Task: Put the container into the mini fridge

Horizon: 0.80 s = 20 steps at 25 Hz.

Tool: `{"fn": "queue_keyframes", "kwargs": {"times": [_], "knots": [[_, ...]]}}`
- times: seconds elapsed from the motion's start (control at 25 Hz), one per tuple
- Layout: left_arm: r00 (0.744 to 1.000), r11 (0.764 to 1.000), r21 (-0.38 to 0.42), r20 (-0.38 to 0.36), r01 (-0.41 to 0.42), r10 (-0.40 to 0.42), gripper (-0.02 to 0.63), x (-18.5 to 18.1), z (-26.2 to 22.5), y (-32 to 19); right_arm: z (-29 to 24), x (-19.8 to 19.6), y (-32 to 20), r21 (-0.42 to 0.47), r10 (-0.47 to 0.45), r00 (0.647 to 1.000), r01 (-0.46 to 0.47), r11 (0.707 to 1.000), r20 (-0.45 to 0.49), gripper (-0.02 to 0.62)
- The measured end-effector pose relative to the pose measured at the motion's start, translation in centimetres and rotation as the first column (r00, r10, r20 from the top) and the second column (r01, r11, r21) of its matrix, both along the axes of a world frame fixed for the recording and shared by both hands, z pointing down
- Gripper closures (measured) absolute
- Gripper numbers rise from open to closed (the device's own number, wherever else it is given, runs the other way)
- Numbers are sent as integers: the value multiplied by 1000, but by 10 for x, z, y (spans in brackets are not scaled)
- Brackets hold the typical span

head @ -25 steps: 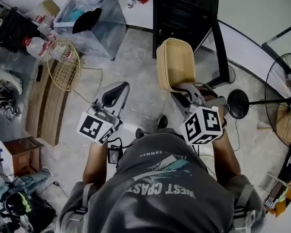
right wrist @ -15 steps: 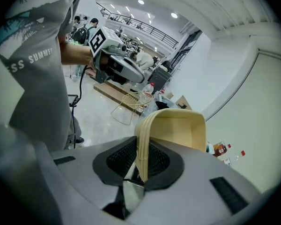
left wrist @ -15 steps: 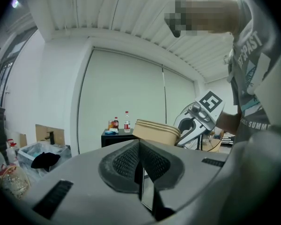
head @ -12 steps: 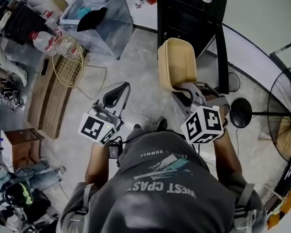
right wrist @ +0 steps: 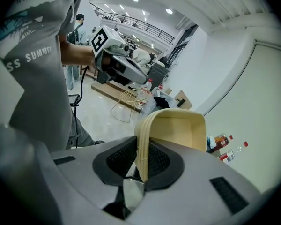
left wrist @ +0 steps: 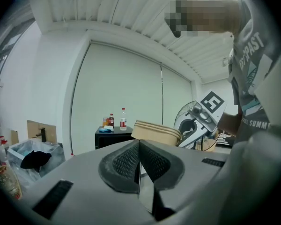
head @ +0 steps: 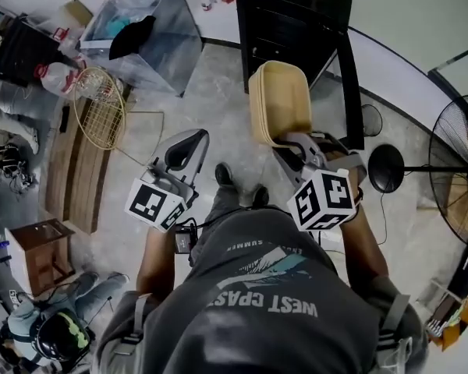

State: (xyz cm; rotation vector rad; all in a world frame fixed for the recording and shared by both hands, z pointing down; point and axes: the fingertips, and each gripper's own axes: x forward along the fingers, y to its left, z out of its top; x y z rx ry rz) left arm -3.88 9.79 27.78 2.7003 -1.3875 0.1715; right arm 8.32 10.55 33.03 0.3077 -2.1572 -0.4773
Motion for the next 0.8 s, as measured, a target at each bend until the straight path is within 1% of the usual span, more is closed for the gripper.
{"fn": "queue_keyframes", "kwargs": {"times": [0.32, 0.52, 0.8], "knots": [[996, 996, 12, -21, -91, 91, 591, -6, -3, -42, 0, -13, -23, -8, 75, 997, -76, 997, -14, 532], [989, 990, 16, -30, -143, 143, 592, -21, -6, -63, -4, -24, -37, -5, 140, 990, -140, 990, -24, 532], [980, 981, 23, -43, -195, 196, 592, -41, -6, -91, -2, -42, -58, -4, 205, 978, -205, 979, -36, 532]]}}
